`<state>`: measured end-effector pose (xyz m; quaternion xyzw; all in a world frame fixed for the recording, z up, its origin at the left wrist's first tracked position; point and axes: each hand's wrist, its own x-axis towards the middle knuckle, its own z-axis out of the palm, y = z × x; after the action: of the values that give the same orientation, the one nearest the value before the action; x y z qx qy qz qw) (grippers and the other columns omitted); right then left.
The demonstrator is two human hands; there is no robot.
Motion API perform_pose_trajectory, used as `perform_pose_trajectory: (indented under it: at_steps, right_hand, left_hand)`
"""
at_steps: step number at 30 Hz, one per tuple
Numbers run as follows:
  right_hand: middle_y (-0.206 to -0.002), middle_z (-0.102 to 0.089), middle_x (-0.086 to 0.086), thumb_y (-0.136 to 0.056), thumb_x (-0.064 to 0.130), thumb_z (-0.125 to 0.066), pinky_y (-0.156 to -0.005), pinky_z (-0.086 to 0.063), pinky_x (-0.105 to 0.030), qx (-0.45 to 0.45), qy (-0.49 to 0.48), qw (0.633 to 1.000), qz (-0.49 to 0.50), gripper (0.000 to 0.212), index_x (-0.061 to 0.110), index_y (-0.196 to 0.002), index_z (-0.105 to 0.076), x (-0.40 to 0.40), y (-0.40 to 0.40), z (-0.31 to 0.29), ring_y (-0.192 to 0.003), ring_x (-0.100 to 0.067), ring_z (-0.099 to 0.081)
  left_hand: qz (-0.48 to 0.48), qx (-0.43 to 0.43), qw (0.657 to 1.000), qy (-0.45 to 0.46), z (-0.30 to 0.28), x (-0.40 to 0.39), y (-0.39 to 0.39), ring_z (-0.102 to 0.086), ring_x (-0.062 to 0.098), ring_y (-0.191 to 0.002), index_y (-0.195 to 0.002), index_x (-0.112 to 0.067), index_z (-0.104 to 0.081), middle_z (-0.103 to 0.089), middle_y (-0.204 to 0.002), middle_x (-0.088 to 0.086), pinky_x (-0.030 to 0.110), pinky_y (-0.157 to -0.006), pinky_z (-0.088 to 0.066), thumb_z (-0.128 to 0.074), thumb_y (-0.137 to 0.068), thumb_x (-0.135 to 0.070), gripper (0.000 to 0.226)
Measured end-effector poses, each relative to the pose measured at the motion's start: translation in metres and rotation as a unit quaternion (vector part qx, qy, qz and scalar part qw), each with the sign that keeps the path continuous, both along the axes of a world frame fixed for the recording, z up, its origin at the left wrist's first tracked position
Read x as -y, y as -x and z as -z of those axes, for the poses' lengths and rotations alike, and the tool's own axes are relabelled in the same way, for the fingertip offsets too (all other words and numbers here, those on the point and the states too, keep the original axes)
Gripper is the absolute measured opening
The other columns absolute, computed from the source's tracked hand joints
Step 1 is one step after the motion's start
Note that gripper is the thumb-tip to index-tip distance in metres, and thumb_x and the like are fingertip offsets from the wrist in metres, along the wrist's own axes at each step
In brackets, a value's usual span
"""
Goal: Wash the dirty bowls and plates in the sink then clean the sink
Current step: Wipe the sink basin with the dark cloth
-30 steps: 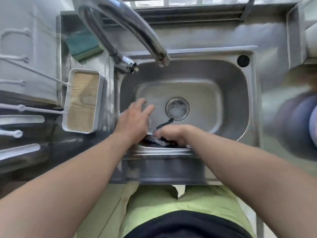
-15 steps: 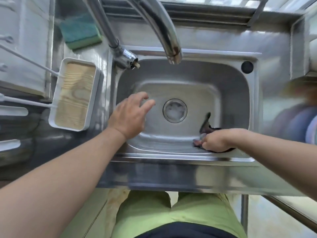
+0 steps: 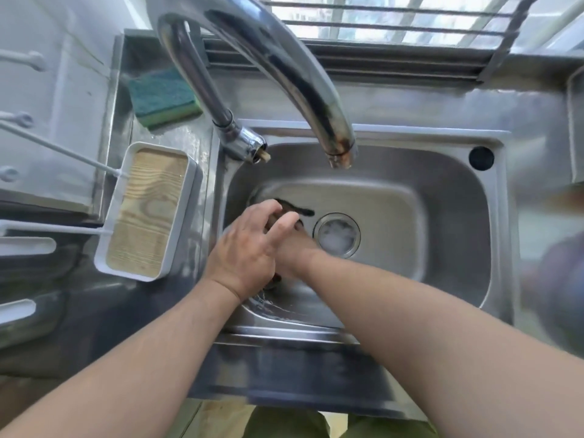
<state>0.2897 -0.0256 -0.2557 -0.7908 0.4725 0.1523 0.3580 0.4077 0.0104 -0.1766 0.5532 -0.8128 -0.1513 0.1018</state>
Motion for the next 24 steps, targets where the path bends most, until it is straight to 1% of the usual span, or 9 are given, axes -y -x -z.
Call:
perform_pose_trajectory:
  at_steps: [4,7,11,14,16,18,20,22,24]
  right_hand:
    - [-0.174,0.000,0.000,-0.099,0.055,-0.043,-0.127,-0.009,-0.050,-0.093,0.057,0.994,-0.005,0.080,0.032,-0.165,-0.006,0.053,0.048,0.021,-0.160,-0.028,0.001]
    - [-0.175,0.007,-0.004,-0.099,0.060,-0.046,-0.128,-0.006,-0.049,-0.161,0.040,0.986,-0.003,0.088,0.031,-0.166,0.001,0.050,0.114,0.024,-0.160,-0.031,0.004]
    - [-0.172,0.006,-0.018,-0.104,0.039,-0.041,-0.125,-0.021,-0.050,-0.266,0.014,0.947,0.182,0.084,0.015,-0.164,0.012,0.006,0.205,0.015,-0.160,-0.038,0.001]
    - [-0.165,-0.013,-0.034,-0.101,0.018,-0.045,-0.114,-0.042,-0.048,-0.357,0.017,0.925,0.127,0.079,-0.010,-0.159,0.002,-0.038,0.207,0.003,-0.152,-0.046,-0.024]
    - [-0.161,-0.029,-0.032,-0.101,0.014,-0.046,-0.111,-0.045,-0.050,-0.400,-0.064,0.913,0.035,0.067,-0.007,-0.160,-0.021,-0.044,0.180,-0.007,-0.146,-0.046,-0.036]
    - [-0.162,-0.037,-0.016,-0.099,0.021,-0.051,-0.116,-0.041,-0.048,-0.356,-0.166,0.919,-0.038,0.062,0.013,-0.159,-0.035,-0.045,0.154,-0.009,-0.146,-0.038,-0.040]
    - [-0.152,-0.045,-0.012,-0.096,0.030,-0.048,-0.114,-0.043,-0.046,-0.281,-0.229,0.930,-0.062,0.050,0.021,-0.145,-0.046,-0.037,0.129,-0.020,-0.137,-0.037,-0.046]
    - [-0.124,-0.056,-0.011,-0.097,0.032,-0.054,-0.100,-0.047,-0.037,-0.195,-0.245,0.950,-0.009,0.027,0.020,-0.120,-0.055,-0.027,0.113,-0.036,-0.113,-0.033,-0.054]
    - [-0.094,-0.059,-0.004,-0.091,0.036,-0.070,-0.078,-0.045,-0.033,-0.060,-0.303,0.942,0.132,0.020,0.020,-0.098,-0.060,-0.025,0.106,-0.056,-0.088,-0.026,-0.056]
  left_hand:
    - [0.006,0.009,1.000,0.001,0.002,0.000,-0.002,-0.056,0.035,-0.114,-0.140,-0.022,-0.049,-0.052,-0.135,0.016,0.048,-0.084,-0.055,-0.058,-0.085,-0.001,0.060]
    - [0.009,0.015,1.000,-0.001,0.004,0.000,-0.002,-0.056,0.035,-0.113,-0.141,-0.021,-0.048,-0.053,-0.134,0.016,0.046,-0.085,-0.054,-0.059,-0.083,0.001,0.063]
    - [0.005,0.026,1.000,-0.010,0.001,0.002,-0.001,-0.057,0.034,-0.112,-0.139,-0.020,-0.052,-0.054,-0.133,0.015,0.046,-0.084,-0.056,-0.064,-0.081,0.000,0.063]
    - [0.005,0.033,0.999,-0.009,-0.004,0.002,0.001,-0.058,0.033,-0.109,-0.138,-0.017,-0.055,-0.054,-0.130,0.014,0.045,-0.082,-0.055,-0.065,-0.081,0.000,0.061]
    - [0.005,0.040,0.999,-0.010,-0.007,0.001,0.001,-0.057,0.032,-0.107,-0.138,-0.017,-0.054,-0.054,-0.128,0.013,0.044,-0.081,-0.054,-0.067,-0.079,0.002,0.064]
    - [-0.001,0.047,0.999,-0.012,-0.007,0.000,0.002,-0.056,0.030,-0.105,-0.138,-0.018,-0.053,-0.053,-0.126,0.012,0.043,-0.080,-0.054,-0.069,-0.078,0.003,0.065]
    - [-0.008,0.061,0.998,-0.017,-0.009,0.000,0.004,-0.056,0.029,-0.102,-0.137,-0.019,-0.053,-0.053,-0.122,0.010,0.043,-0.079,-0.054,-0.069,-0.077,0.004,0.066]
    - [-0.014,0.070,0.997,-0.027,-0.010,0.001,0.006,-0.058,0.029,-0.102,-0.135,-0.020,-0.054,-0.056,-0.119,0.008,0.044,-0.081,-0.054,-0.068,-0.079,0.004,0.063]
    - [-0.016,0.080,0.995,-0.052,-0.014,0.002,0.007,-0.059,0.028,-0.109,-0.134,-0.022,-0.060,-0.062,-0.120,0.004,0.044,-0.089,-0.053,-0.066,-0.085,-0.002,0.053]
